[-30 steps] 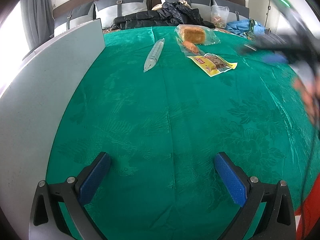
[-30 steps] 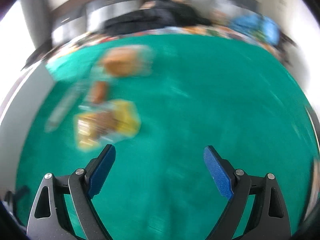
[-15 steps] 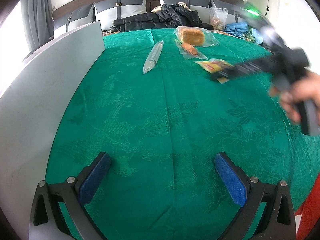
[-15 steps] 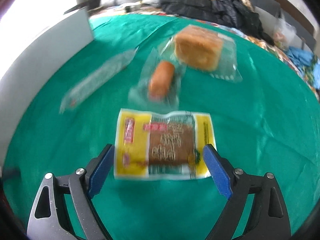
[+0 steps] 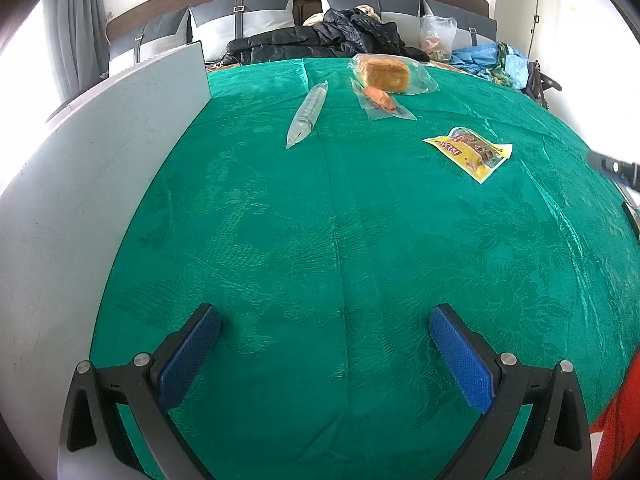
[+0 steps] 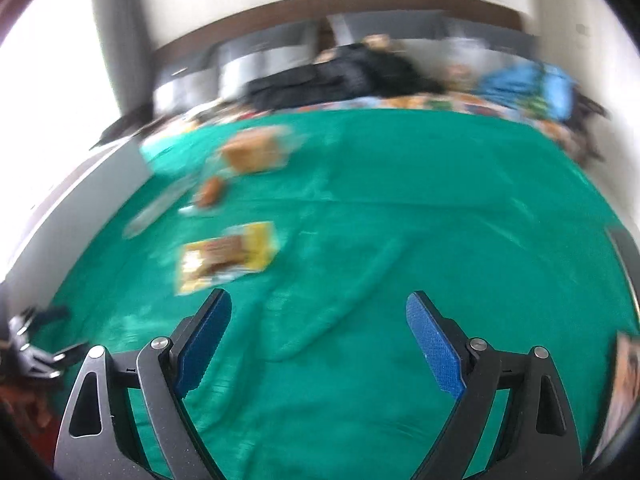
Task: Organize snacks
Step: 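Move both open tools toward the clear tube snack and yellow package, then grasp the clear tube snack with the left tool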
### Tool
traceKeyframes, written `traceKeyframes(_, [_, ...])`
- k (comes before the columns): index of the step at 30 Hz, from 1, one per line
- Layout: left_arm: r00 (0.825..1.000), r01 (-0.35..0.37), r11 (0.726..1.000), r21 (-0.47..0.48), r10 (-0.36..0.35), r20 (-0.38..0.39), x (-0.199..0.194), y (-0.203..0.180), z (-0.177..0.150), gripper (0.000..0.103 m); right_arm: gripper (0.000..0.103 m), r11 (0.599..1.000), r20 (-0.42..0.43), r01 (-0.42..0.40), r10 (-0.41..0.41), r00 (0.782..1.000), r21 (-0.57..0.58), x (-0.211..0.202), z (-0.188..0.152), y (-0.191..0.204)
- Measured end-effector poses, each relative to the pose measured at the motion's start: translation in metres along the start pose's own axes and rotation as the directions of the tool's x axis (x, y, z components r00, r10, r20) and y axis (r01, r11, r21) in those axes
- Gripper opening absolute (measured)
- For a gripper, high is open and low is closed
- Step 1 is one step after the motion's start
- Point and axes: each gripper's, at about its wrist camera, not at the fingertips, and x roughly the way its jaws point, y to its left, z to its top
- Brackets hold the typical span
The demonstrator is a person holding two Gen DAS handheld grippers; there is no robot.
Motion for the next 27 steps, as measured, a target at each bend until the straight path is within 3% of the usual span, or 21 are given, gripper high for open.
traceKeyframes(5, [1.0, -0.001, 1.0, -0.002, 0.001, -0.021, 0.001, 0.0, 0.002, 0.103, 0.091, 0.994, -0.074, 0.088, -0.083, 0.994, 0.071, 0.015, -0.015, -0.019])
traceKeyframes(10, [0.998, -0.009, 1.0, -0.023, 0.007, -0.067, 0.004, -0.003, 0.01, 0.103, 0.091, 0.988, -0.126, 0.086, -0.07, 0.99, 0.125, 0.024, -0.019, -0.037])
traceKeyframes(13, [0.997, 0.038, 0.998, -0.058, -0.042, -0.061, 0.006, 0.001, 0.023, 0.103, 0.091, 0.988, -0.123, 0.085, -0.069, 0.99, 0.129, 0.021, -0.021, -0.038])
traceKeyframes(19, [0.996, 0.074, 0.99, -0.12, -0.079, -0.036, 0.023, 0.02, 0.105, 0.103, 0.093, 0.988, -0.159, 0.143, -0.132, 0.978, 0.06, 0.027, -0.02, -0.03])
traceKeyframes(23, [0.995, 0.048, 0.994, -0.101, -0.057, -0.081, 0.056, 0.027, 0.159, 0.1, 0.094, 0.984, -0.18, 0.179, -0.177, 0.968, -0.002, 0.033, -0.02, -0.023])
traceKeyframes(27, [0.979, -0.044, 0.999, 0.017, 0.046, -0.197, 0.106, 0.015, 0.184, 0.069, 0.094, 0.985, -0.181, 0.173, -0.17, 0.969, -0.001, 0.033, -0.02, -0.025])
